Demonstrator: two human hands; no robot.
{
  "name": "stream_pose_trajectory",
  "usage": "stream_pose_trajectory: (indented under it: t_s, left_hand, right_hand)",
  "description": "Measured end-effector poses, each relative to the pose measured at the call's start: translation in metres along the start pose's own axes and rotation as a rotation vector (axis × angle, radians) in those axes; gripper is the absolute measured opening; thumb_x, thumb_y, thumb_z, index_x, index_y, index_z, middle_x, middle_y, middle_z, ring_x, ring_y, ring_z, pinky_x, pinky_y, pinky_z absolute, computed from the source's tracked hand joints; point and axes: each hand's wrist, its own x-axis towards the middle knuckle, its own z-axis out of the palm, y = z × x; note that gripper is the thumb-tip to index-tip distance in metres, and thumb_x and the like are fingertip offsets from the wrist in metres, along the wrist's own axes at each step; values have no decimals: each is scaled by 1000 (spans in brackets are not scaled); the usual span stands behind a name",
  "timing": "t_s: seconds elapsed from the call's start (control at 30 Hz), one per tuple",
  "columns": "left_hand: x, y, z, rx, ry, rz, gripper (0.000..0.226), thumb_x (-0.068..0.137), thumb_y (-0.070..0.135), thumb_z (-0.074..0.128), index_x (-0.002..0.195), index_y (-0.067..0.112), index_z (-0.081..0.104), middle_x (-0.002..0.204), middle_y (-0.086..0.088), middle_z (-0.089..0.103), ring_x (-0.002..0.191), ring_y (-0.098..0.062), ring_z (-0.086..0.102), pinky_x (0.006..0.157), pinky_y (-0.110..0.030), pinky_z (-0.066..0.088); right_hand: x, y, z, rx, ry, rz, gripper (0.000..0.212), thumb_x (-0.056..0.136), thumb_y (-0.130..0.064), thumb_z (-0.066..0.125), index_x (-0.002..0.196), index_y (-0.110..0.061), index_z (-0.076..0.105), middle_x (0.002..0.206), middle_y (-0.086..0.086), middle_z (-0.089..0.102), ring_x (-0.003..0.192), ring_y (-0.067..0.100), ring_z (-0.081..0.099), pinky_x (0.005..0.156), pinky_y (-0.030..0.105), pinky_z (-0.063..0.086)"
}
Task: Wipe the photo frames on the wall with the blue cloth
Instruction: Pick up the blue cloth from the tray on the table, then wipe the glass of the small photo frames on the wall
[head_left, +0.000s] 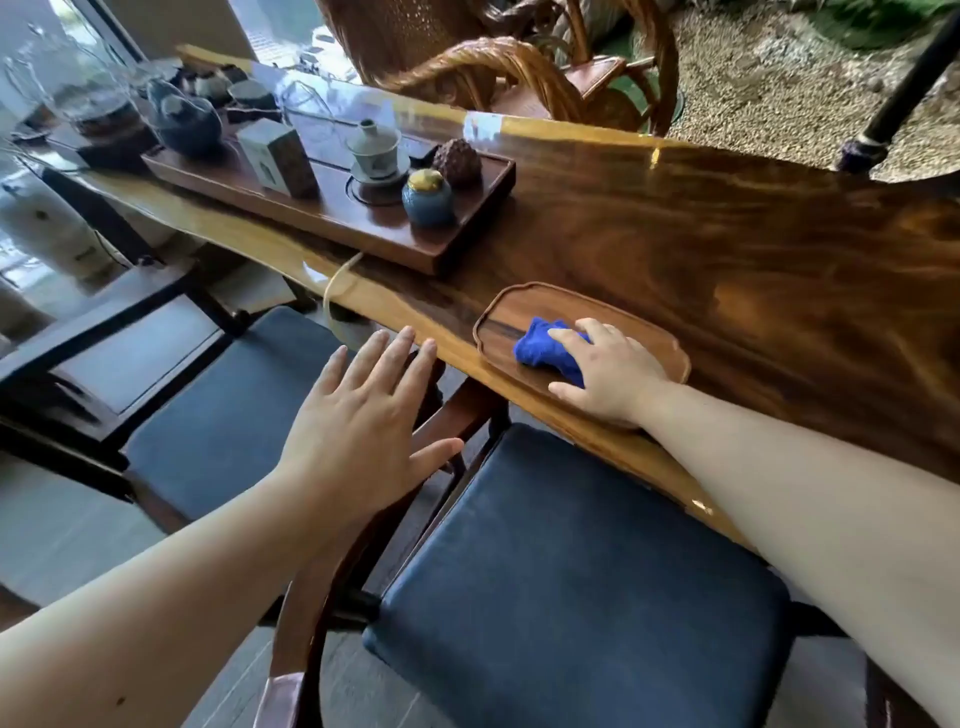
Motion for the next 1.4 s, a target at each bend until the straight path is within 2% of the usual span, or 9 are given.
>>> stream_pose_trajectory:
  t_s: [0.17,0.33,0.43,0.63,0.87,1.03,1.17,1.3,1.4]
  left_hand:
    - [7,-15,10,-3,26,-12,91,80,79,20,150,21,5,160,-7,14,147,-24,8,119,-47,10]
    - [0,-32,8,4,1,-29,92,78,80,15,149,23,0,161,-4,9,147,-23,4,120,-48,10]
    - [-8,-44,0,26,13,-45,91,80,79,16,149,22,-1,161,-5,9,147,-23,4,119,-49,11]
    - [-56,-89,-44,89,55,-140,92,80,78,21,149,18,11,157,-9,25,144,-27,19,117,-51,20]
    - [-181,-165,-122,211,75,-348,91,79,73,31,147,14,26,153,-11,33,142,-29,26,115,-50,24]
    - [-281,-209,-172,268,92,-464,88,80,72,28,146,15,29,152,-10,36,140,-29,31,113,-51,29]
    - [-372,-242,-213,346,134,-588,82,81,67,41,142,11,38,145,-14,46,133,-32,42,108,-52,36]
    - [-458,-268,-252,406,141,-713,83,82,69,33,143,12,34,149,-12,40,138,-29,35,113,-49,29]
    - [-514,-283,-277,475,144,-819,82,81,66,43,142,12,37,147,-13,43,136,-31,37,112,-50,30]
  right_hand:
    - [27,-8,16,-18,-31,5,72,85,-56,51,146,-30,22,140,13,39,122,33,43,100,47,37]
    - [38,-22,2,-55,-86,159,40,90,-27,49,130,-28,41,115,14,48,101,36,52,79,41,42]
    - [37,-34,-13,-13,-107,150,31,87,-26,51,118,-25,47,108,11,54,94,35,57,70,36,40]
    - [29,-122,-61,137,-21,-164,44,81,-32,57,124,-34,48,112,5,58,99,32,59,76,41,49]
    - [8,-308,-138,157,123,-576,48,79,-32,60,125,-35,47,110,3,57,91,32,62,70,41,52]
    - [-17,-424,-183,118,252,-806,52,78,-30,62,128,-32,49,112,3,57,89,32,62,63,34,45]
    - [-47,-521,-220,92,291,-947,52,77,-30,62,127,-36,49,110,0,59,87,30,63,61,33,44]
    - [-79,-617,-257,127,337,-1085,55,77,-34,64,130,-39,45,115,0,58,90,31,62,63,31,43]
    - [-103,-685,-279,157,419,-1192,57,77,-33,63,131,-38,45,114,0,59,89,31,63,62,30,37]
